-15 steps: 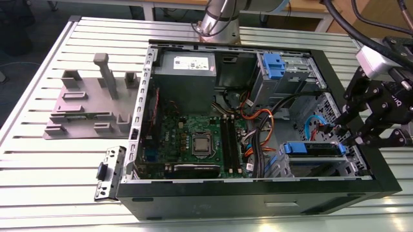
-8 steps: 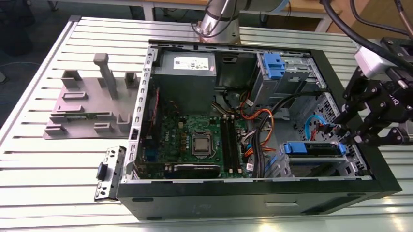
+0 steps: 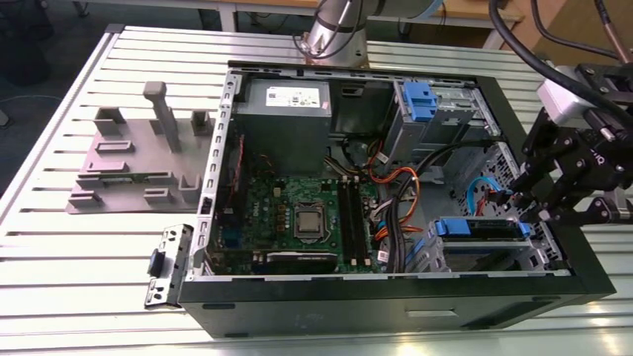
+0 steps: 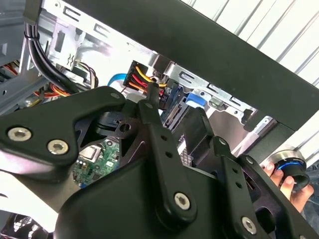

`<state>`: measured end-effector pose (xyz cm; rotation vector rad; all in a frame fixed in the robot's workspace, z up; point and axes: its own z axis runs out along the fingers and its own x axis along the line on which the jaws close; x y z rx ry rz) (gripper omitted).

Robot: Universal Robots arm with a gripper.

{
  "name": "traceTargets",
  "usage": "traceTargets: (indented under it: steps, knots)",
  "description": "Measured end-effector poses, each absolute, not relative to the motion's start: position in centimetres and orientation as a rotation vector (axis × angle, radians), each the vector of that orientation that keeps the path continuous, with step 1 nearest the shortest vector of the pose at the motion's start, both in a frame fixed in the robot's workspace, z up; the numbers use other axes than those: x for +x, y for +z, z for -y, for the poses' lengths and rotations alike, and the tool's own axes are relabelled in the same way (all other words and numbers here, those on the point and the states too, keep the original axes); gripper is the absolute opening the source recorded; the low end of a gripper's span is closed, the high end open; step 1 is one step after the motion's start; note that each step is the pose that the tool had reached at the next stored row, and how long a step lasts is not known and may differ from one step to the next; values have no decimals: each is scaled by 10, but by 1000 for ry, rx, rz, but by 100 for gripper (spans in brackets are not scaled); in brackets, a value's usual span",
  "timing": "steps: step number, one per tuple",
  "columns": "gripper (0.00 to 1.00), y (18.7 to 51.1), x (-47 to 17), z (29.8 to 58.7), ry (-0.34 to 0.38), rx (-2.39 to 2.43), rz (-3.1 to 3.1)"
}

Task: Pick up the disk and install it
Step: 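Insert the first disk wire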

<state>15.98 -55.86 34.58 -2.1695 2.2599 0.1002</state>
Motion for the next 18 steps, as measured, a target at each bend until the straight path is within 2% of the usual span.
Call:
traceTargets:
  steps: [10, 11, 12, 14, 15, 17, 18]
  knots:
    - [45, 345, 160, 559, 100, -2169, -2260]
    - [39, 345, 160, 559, 100, -2169, -2260]
    - [39, 345, 160, 559, 100, -2169, -2260]
    - [28, 345, 160, 559, 100, -2169, -2260]
    - [28, 345, 160, 559, 100, -2169, -2260]
    - [17, 345, 160, 559, 100, -2169, -2260]
    - [17, 345, 160, 559, 100, -2169, -2260]
